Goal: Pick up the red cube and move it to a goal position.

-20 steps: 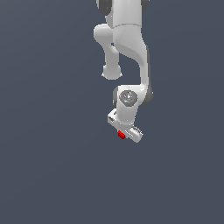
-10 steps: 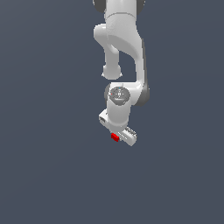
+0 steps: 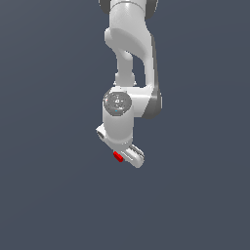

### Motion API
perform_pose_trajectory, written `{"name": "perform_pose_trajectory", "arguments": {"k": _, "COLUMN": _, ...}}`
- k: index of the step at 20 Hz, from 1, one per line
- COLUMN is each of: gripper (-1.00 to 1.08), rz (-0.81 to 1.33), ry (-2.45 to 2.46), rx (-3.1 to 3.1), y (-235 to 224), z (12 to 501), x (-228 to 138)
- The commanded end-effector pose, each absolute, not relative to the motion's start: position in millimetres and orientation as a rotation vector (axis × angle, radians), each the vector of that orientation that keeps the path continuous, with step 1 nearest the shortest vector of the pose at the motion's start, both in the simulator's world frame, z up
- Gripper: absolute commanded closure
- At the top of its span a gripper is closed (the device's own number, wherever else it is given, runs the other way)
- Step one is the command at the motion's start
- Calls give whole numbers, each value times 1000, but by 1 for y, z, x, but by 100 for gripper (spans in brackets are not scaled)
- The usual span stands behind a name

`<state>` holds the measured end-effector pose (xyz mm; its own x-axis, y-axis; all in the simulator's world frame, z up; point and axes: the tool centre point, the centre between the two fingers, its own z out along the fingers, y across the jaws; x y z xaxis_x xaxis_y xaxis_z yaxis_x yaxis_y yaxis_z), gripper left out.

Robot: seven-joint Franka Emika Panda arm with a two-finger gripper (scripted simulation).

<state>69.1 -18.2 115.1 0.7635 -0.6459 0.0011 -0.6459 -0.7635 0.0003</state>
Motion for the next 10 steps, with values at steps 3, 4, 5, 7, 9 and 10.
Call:
{"name": "perform_pose_trajectory", "arguments": {"k": 3, "gripper": 108, "rz": 0, "ry": -1079, "rx": 2950, "y": -26, "z": 125, "x": 78}}
{"name": "perform_pose_trajectory", "arguments": {"k": 4, "gripper": 108, "rz": 0, "ry": -1079, "rx": 2950, "y": -27, "z": 126, "x": 79}}
{"name": "perform_pose_trajectory", "arguments": {"k": 5, "gripper": 108, "rz": 0, "ry": -1079, "rx": 2950, "y": -28, "z": 127, "x": 80}}
{"name": "perform_pose_trajectory", "arguments": {"k": 7, "gripper": 108, "rz": 0, "ry": -1079, "rx": 2950, "y": -28, "z": 127, "x": 81}}
{"name": "perform_pose_trajectory", "arguments": {"k": 9, "gripper": 108, "rz": 0, "ry": -1079, "rx": 2950, "y": -28, "z": 127, "x": 81}}
{"name": "perform_pose_trajectory", "arguments": {"k": 10, "gripper": 108, "rz": 0, "ry": -1079, "rx": 2950, "y": -28, "z": 126, "x": 81}}
